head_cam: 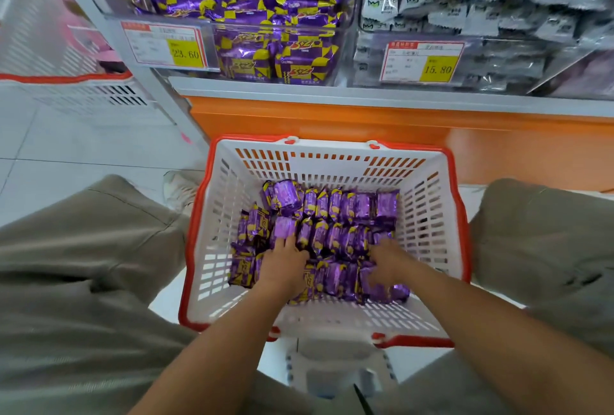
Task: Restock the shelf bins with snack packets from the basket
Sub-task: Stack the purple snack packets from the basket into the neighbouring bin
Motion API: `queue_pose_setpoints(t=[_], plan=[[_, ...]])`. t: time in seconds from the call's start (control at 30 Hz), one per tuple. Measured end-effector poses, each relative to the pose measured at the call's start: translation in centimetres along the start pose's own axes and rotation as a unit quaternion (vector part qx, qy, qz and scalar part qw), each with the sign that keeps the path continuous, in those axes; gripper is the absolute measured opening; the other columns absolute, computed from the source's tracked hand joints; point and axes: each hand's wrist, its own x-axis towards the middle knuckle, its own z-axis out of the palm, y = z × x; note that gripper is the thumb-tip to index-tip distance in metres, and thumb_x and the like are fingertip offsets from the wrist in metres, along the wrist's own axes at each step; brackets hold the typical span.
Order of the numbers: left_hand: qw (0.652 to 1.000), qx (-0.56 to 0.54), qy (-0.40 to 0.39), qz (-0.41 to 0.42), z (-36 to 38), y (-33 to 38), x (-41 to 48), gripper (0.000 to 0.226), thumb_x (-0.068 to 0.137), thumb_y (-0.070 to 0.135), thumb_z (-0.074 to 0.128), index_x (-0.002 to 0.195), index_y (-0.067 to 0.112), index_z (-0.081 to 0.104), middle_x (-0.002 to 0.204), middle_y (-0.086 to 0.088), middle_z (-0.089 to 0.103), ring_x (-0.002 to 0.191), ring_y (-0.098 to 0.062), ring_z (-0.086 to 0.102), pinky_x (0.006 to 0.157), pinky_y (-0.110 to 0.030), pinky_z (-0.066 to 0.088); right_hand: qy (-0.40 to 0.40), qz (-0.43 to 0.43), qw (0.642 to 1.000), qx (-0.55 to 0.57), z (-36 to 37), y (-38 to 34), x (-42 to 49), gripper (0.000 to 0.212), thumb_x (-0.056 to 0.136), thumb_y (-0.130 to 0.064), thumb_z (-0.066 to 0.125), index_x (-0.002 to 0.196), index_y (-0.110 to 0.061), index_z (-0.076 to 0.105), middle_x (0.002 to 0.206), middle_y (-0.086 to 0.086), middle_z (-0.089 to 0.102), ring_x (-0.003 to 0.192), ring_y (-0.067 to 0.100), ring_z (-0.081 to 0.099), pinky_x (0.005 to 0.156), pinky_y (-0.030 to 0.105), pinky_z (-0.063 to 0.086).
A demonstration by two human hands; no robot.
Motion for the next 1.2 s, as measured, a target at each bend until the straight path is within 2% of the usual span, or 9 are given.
queue_pose_setpoints(t=[0.07, 0.17, 0.23, 0.33, 0.5, 0.73, 0.9, 1.03, 1.2], plan=[[1.000, -0.007, 0.002, 0.003, 0.1, -0.1, -0.1, 0.051, 0.090, 0.021, 0.056, 0.140, 0.022, 0.043, 0.148, -0.014, 0.025, 0.136, -0.034, 0.025, 0.101, -0.046, 0.042, 0.003, -0.005, 0.996, 0.090, -0.6, 0.2, 0.0, 0.026, 0.089, -0.036, 0.064, 0.096, -0.017, 0.048, 0.115, 0.009, 0.053, 0.101, 0.023, 0.050, 0.071, 0.027, 0.039], [1.000, -0.010, 0.005, 0.008, 0.2, -0.3, -0.2, 0.054, 0.090, 0.024, 0.057, 0.142, 0.022, 0.042, 0.150, -0.014, 0.025, 0.138, -0.033, 0.023, 0.102, -0.046, 0.042, -0.035, -0.010, 0.962, 0.270, -1.5, 0.5, -0.2, 0.043, 0.090, -0.039, 0.063, 0.119, -0.011, 0.049, 0.112, 0.011, 0.055, 0.088, 0.019, 0.054, 0.072, 0.027, 0.042], [1.000, -0.009, 0.003, 0.009, 0.2, -0.3, -0.2, 0.055, 0.090, 0.025, 0.057, 0.143, 0.023, 0.042, 0.150, -0.013, 0.025, 0.138, -0.033, 0.023, 0.102, -0.046, 0.042, -0.050, -0.014, 0.943, 0.328, -1.8, 0.4, -0.2, 0.026, 0.090, -0.034, 0.065, 0.102, -0.018, 0.049, 0.092, 0.007, 0.052, 0.080, 0.017, 0.054, 0.071, 0.029, 0.042], [1.000, -0.010, 0.000, 0.006, 0.1, -0.3, -0.2, 0.056, 0.090, 0.024, 0.058, 0.143, 0.022, 0.041, 0.150, -0.014, 0.025, 0.139, -0.034, 0.022, 0.104, -0.047, 0.041, -0.039, -0.029, 0.973, 0.227, -1.5, -0.5, 0.1, 0.024, 0.089, -0.036, 0.065, 0.092, -0.017, 0.050, 0.088, 0.000, 0.046, 0.079, 0.016, 0.048, 0.063, 0.027, 0.035], [1.000, -0.010, -0.001, 0.004, 0.2, -0.4, -0.2, 0.058, 0.089, 0.024, 0.060, 0.143, 0.021, 0.041, 0.150, -0.014, 0.025, 0.139, -0.034, 0.023, 0.104, -0.048, 0.040, -0.091, -0.031, 0.984, 0.149, 0.1, -2.3, 0.4, 0.069, 0.095, -0.041, 0.055, 0.147, -0.005, 0.028, 0.145, 0.013, 0.042, 0.126, 0.029, 0.046, 0.093, 0.030, 0.040], [1.000, -0.013, 0.002, 0.004, 0.1, -0.4, -0.2, 0.058, 0.088, 0.020, 0.059, 0.143, 0.021, 0.041, 0.150, -0.014, 0.024, 0.139, -0.033, 0.022, 0.104, -0.047, 0.040, -0.031, -0.027, 0.999, 0.007, 0.6, -4.6, 0.7, 0.044, 0.096, -0.030, 0.056, 0.131, -0.004, 0.051, 0.078, 0.004, 0.055, 0.076, 0.022, 0.055, 0.068, 0.033, 0.046], [1.000, -0.013, 0.001, 0.005, 0.2, -0.4, -0.2, 0.060, 0.087, 0.018, 0.059, 0.144, 0.021, 0.041, 0.151, -0.014, 0.024, 0.140, -0.033, 0.021, 0.106, -0.048, 0.039, 0.025, -0.040, 0.999, 0.016, 1.6, -5.3, 0.3, 0.037, 0.094, -0.021, 0.055, 0.124, -0.002, 0.044, 0.130, 0.021, 0.043, 0.113, 0.035, 0.052, 0.080, 0.037, 0.044], [1.000, -0.021, -0.001, 0.011, 0.3, -0.5, -0.2, 0.060, 0.087, 0.019, 0.060, 0.144, 0.021, 0.041, 0.151, -0.013, 0.024, 0.140, -0.033, 0.021, 0.106, -0.050, 0.039, 0.004, 0.018, 0.993, 0.116, 0.9, -4.9, 0.2, 0.069, 0.088, -0.021, 0.066, 0.140, -0.002, 0.027, 0.127, 0.019, 0.042, 0.108, 0.032, 0.051, 0.072, 0.034, 0.044], [1.000, -0.023, -0.001, 0.019, 0.2, -0.6, -0.2, 0.059, 0.088, 0.022, 0.060, 0.144, 0.020, 0.040, 0.151, -0.014, 0.024, 0.140, -0.033, 0.021, 0.104, -0.049, 0.041, -0.037, 0.035, 0.989, 0.137, 0.1, -4.0, 0.3, 0.060, 0.089, -0.035, 0.064, 0.135, -0.004, 0.040, 0.112, 0.006, 0.046, 0.095, 0.022, 0.046, 0.075, 0.031, 0.041]])
